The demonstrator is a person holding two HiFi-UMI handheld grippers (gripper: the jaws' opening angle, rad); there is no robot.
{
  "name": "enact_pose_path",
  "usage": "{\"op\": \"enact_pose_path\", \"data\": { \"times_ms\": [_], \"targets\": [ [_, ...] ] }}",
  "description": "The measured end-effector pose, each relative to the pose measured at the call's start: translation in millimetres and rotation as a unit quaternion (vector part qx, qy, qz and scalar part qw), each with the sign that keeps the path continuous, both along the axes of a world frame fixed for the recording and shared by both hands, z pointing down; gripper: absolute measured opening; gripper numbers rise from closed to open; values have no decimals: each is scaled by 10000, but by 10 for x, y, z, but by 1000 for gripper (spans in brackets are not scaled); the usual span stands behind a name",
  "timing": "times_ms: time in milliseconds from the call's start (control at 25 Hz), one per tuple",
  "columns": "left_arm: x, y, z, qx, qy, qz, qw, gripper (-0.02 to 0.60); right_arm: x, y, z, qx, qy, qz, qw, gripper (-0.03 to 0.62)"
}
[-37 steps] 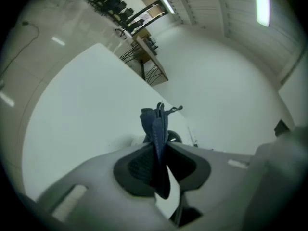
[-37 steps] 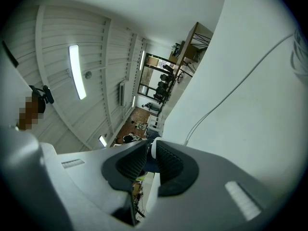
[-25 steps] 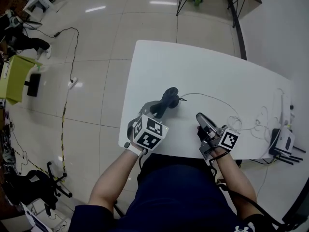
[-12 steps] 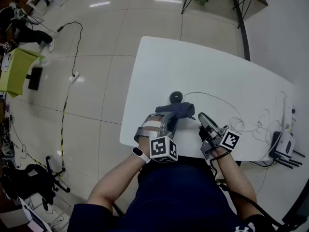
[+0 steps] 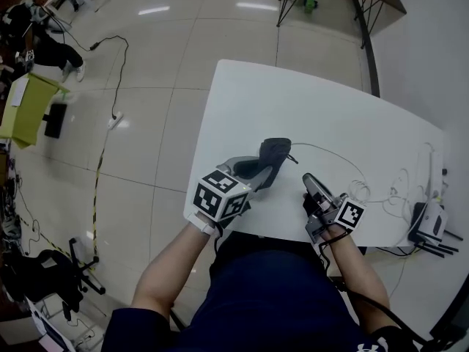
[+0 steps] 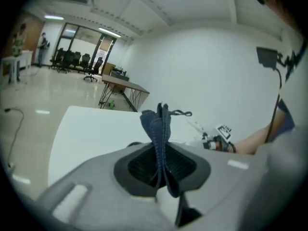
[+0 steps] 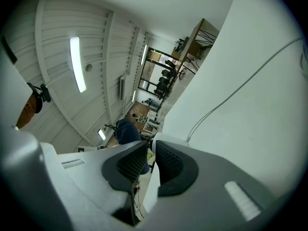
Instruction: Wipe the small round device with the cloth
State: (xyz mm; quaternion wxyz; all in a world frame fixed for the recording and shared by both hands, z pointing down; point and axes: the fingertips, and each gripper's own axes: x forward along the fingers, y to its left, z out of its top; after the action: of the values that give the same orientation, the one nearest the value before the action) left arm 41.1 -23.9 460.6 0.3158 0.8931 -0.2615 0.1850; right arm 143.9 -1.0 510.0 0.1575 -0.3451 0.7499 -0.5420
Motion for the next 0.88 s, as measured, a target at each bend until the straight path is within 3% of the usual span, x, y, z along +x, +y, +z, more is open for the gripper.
{"op": "enact_pose_path", "data": {
  "times_ms": [120,240,320,480,640,880],
  "targets": [
    [-157,-270,-44,-499,561,-190,9970,63,-11,19,-21,20,21,1,10000,59],
    [-321,-497,104,-1247,1100,-309,9856,63,44,42,1,-25,40,77,10000,57],
    [-422,-581,265,-1652,1224,-274,9783,63,79,64,20,-78,43,157,9998,57],
    [-653,-756,607,-1895,870,-319,9775,63,138,86,71,-161,90,276,9994,56],
    [-649,-811,898,-2031,469,-239,9777,63,219,110,164,-297,109,378,9988,55],
    [-436,-739,1183,-2289,-84,562,9718,63,169,46,160,-323,72,408,9986,55]
  ]
}}
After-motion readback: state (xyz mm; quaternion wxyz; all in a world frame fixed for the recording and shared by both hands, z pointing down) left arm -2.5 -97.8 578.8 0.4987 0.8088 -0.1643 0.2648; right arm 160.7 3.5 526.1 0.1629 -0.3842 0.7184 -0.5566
